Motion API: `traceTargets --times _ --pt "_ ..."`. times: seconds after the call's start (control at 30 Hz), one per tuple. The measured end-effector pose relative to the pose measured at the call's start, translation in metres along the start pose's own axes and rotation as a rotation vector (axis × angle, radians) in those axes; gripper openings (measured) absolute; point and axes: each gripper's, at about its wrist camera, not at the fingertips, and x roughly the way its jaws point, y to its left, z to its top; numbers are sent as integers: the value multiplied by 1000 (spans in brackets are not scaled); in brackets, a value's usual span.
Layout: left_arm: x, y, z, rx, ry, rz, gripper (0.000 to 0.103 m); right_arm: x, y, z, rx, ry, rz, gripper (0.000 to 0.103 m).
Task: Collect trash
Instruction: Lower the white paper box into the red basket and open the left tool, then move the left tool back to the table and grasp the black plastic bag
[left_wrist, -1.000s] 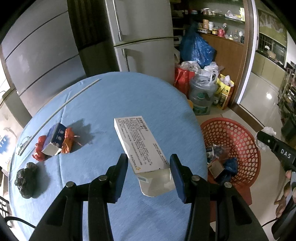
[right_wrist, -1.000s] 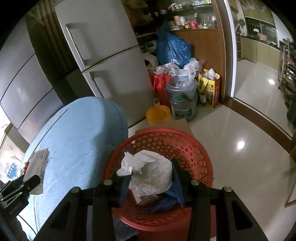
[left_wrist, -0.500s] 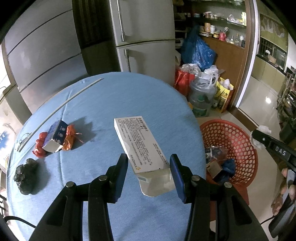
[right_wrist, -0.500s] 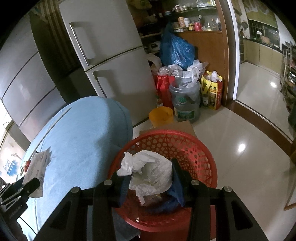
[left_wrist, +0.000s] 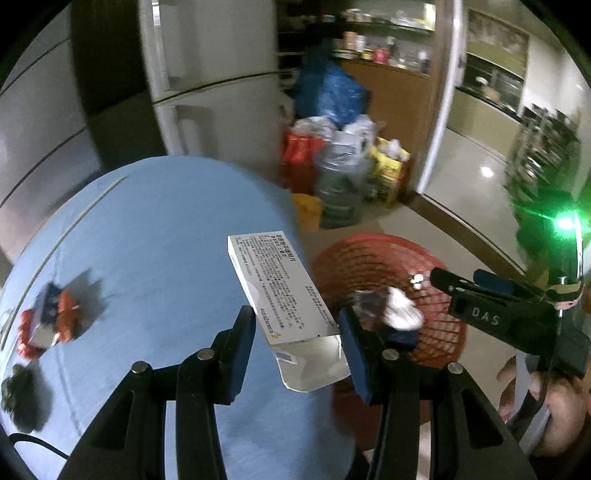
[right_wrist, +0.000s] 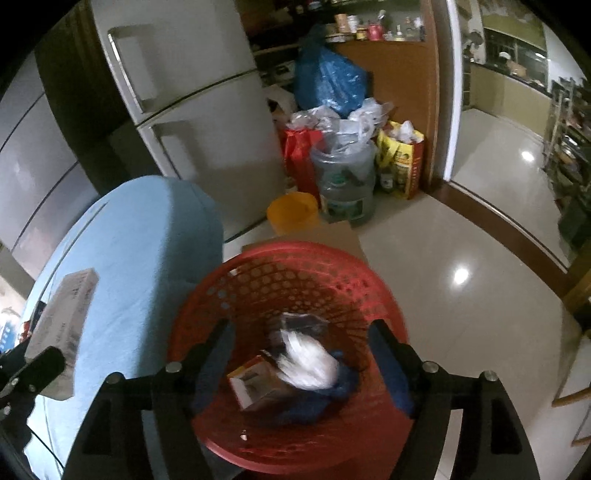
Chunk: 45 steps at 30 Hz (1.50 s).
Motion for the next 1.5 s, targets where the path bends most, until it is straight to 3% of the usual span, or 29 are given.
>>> traceTargets --times 0.33,0.43,0.63,0.83,1.5 --pt "45 -50 20 78 118 -142 54 -28 -45 2 107 -58 -42 78" --pt "59 -63 23 101 158 -143 71 -31 -48 4 113 -61 -42 78" --pt "44 -47 21 84 138 -155 71 -32 -46 2 112 -61 -36 78" --pt "16 17 9 -76 95 -95 71 -24 -17 -4 67 -36 14 78" --pt "-66 222 -114 -469 36 301 72 -27 145 -41 -245 25 202 78"
